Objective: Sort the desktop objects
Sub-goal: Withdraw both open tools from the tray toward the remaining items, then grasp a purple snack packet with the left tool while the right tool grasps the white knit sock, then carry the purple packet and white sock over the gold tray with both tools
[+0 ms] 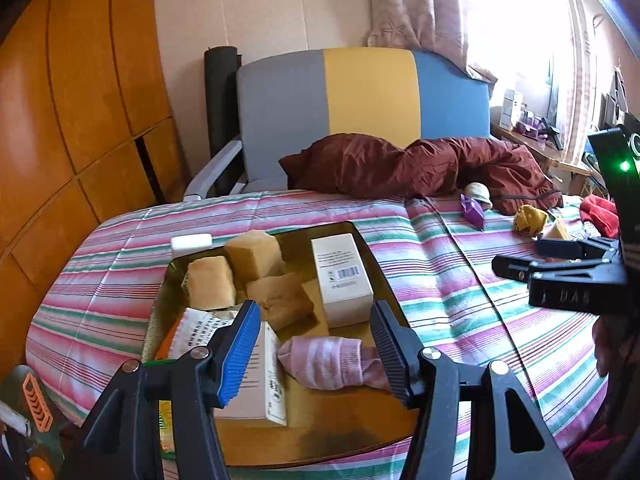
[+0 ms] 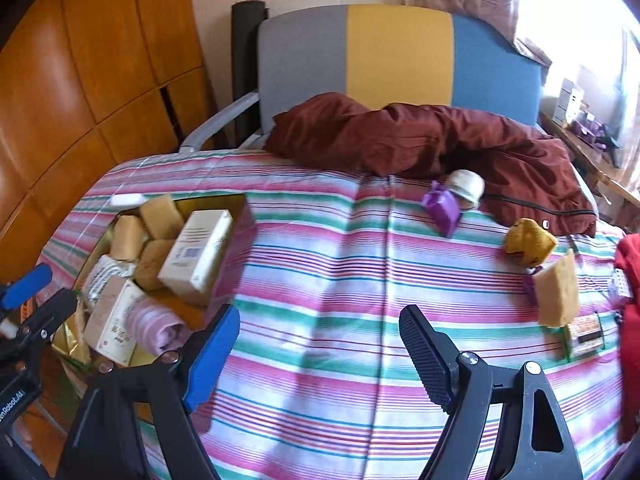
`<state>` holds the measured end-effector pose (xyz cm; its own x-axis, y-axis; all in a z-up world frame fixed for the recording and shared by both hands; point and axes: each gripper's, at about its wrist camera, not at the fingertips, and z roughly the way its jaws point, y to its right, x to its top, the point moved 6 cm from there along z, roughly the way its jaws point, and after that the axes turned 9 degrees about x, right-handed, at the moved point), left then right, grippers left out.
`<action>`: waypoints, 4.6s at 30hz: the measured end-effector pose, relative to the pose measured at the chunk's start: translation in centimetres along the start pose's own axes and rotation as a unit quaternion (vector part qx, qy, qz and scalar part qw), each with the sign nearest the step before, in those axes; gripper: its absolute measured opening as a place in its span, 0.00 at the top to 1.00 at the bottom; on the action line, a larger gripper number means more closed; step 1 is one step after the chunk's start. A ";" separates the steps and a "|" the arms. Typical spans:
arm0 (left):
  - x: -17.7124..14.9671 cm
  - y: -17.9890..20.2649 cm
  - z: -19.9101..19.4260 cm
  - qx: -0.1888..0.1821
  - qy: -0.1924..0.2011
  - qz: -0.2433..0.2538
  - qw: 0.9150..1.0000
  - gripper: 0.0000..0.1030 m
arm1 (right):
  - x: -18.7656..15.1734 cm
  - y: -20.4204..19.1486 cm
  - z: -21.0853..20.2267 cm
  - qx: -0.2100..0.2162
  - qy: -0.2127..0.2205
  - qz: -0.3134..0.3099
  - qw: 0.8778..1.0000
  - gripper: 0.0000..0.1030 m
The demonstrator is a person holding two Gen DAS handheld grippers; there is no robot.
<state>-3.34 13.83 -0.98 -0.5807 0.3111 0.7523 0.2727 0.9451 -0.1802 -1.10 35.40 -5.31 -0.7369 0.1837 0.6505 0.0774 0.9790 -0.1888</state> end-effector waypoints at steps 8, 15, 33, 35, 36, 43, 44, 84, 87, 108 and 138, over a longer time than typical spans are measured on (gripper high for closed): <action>0.0 2.0 0.7 -0.021 -0.010 0.019 1.000 0.44 | -0.4 3.8 0.0 -0.027 -0.017 0.021 0.999 0.20; 0.0 4.1 1.2 -0.053 -0.016 0.035 0.998 0.44 | -1.4 8.0 0.2 -0.041 -0.049 0.072 0.995 0.20; 1.3 8.2 3.0 -0.113 -0.045 0.043 0.992 0.44 | -1.9 16.0 1.0 -0.050 -0.063 0.172 0.982 0.20; 1.6 8.8 3.3 -0.117 -0.047 0.049 0.991 0.44 | -1.9 16.0 1.3 -0.049 -0.066 0.171 0.982 0.20; 1.7 9.1 3.4 -0.118 -0.048 0.052 0.990 0.44 | -1.8 16.0 1.4 -0.048 -0.067 0.171 0.982 0.20; 2.6 11.4 5.4 -0.124 -0.067 0.061 0.988 0.44 | 1.6 16.3 1.9 -0.018 -0.050 0.179 0.982 0.20; 2.8 11.7 5.6 -0.125 -0.066 0.062 0.988 0.44 | 2.5 16.6 2.3 -0.013 -0.044 0.182 0.982 0.20; 6.2 20.1 14.3 -0.182 -0.140 0.077 0.970 0.44 | 6.0 20.3 13.6 0.062 -0.143 0.152 0.976 0.48; 5.7 22.1 13.3 -0.224 -0.144 0.087 0.960 0.41 | 4.8 19.2 12.7 0.079 -0.156 0.152 0.973 0.49; 3.1 29.4 15.5 -0.238 -0.180 0.106 0.949 0.37 | 4.8 21.5 10.5 0.062 -0.118 0.139 0.981 0.48; -0.1 25.2 13.9 -0.191 -0.151 0.091 0.966 0.60 | 4.0 18.0 11.8 0.065 -0.148 0.026 0.986 0.48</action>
<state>-7.12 38.98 -14.43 -0.6774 0.5384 0.5013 0.6214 0.7835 -0.0016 -10.58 52.75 -14.74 -0.8999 0.1801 0.3971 0.0474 0.9458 -0.3214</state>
